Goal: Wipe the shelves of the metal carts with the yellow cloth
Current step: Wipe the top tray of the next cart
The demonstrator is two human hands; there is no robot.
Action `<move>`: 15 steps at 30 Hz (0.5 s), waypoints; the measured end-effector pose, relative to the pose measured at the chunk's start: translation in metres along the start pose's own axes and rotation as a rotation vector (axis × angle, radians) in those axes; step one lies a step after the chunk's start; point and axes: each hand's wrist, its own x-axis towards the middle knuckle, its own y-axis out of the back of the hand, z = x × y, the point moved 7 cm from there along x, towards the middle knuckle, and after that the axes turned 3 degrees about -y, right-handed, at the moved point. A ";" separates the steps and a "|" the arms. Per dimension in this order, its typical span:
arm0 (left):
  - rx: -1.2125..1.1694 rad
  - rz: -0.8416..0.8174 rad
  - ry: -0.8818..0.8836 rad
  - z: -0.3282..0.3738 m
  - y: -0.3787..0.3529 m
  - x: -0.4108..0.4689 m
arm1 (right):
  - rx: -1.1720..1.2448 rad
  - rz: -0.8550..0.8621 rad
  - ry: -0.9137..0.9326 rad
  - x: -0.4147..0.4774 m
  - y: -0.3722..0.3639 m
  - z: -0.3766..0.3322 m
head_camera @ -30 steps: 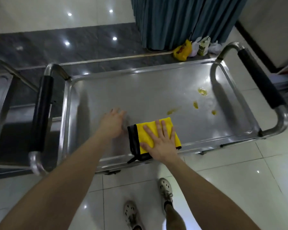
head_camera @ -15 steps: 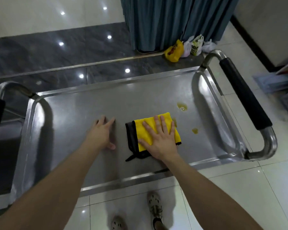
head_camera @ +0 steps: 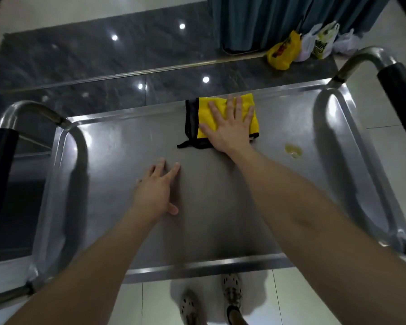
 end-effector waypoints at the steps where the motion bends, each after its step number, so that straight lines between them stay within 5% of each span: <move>1: -0.007 0.000 0.004 0.000 0.000 0.000 | 0.001 -0.009 0.000 -0.005 -0.001 0.000; 15: 0.003 0.017 -0.040 -0.001 0.000 -0.001 | 0.021 0.156 0.118 -0.239 -0.013 0.028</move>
